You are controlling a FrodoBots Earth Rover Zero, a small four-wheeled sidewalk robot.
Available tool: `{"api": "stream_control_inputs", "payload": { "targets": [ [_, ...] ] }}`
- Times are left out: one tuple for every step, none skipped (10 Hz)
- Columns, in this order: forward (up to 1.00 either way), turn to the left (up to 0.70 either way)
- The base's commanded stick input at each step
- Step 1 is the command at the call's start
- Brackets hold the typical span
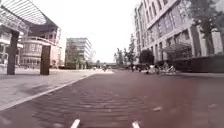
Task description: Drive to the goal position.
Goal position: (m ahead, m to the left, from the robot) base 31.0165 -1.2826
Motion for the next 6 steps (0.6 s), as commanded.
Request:
{"api": "stream_control_inputs", "payload": {
  "targets": [
    [0.70, 0.00],
    [0.70, 0.00],
    [0.70, 0.00],
    [0.70, 0.00],
    [0.70, 0.00],
    [0.70, 0.00]
  ]
}}
